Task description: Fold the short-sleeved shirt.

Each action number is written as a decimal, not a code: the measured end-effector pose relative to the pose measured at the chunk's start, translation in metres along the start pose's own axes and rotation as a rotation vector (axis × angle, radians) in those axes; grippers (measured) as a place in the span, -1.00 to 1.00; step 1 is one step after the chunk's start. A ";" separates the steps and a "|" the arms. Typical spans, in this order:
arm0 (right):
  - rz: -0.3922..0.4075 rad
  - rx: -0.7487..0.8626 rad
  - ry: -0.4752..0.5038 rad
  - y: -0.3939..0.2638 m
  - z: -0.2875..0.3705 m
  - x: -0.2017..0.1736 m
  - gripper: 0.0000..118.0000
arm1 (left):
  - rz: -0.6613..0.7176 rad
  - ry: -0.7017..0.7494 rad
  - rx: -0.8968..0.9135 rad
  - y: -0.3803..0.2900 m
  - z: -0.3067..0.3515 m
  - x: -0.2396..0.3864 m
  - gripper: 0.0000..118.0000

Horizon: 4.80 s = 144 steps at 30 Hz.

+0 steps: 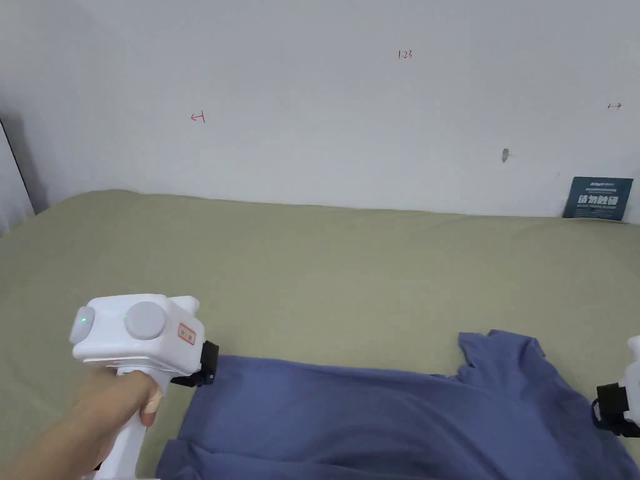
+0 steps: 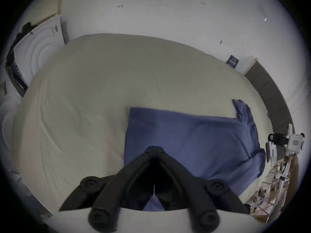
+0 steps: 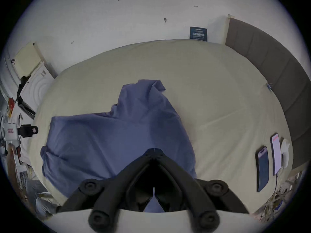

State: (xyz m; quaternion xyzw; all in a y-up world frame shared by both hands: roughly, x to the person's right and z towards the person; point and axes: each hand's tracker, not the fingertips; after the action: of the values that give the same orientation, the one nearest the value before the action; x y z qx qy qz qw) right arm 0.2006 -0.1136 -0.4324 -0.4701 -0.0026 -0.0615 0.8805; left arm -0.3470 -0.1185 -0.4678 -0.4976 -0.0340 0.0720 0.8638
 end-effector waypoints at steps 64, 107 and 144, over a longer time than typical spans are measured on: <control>0.039 -0.105 0.045 -0.158 0.035 0.056 -1.00 | 0.023 0.003 -0.065 -0.180 0.056 -0.048 -0.96; 0.114 -0.003 -0.008 -0.170 0.099 -0.030 -1.00 | 0.243 -0.410 0.075 -0.182 0.089 -0.119 -1.00; 0.165 -0.036 0.083 -0.156 0.088 -0.032 -1.00 | 0.101 -0.436 0.174 -0.165 0.055 -0.043 -0.79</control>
State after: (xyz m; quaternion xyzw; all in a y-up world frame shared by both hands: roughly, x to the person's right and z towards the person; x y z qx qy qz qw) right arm 0.1565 -0.1234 -0.2563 -0.4813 0.0739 -0.0081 0.8734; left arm -0.3814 -0.1603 -0.2967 -0.3951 -0.1884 0.2233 0.8709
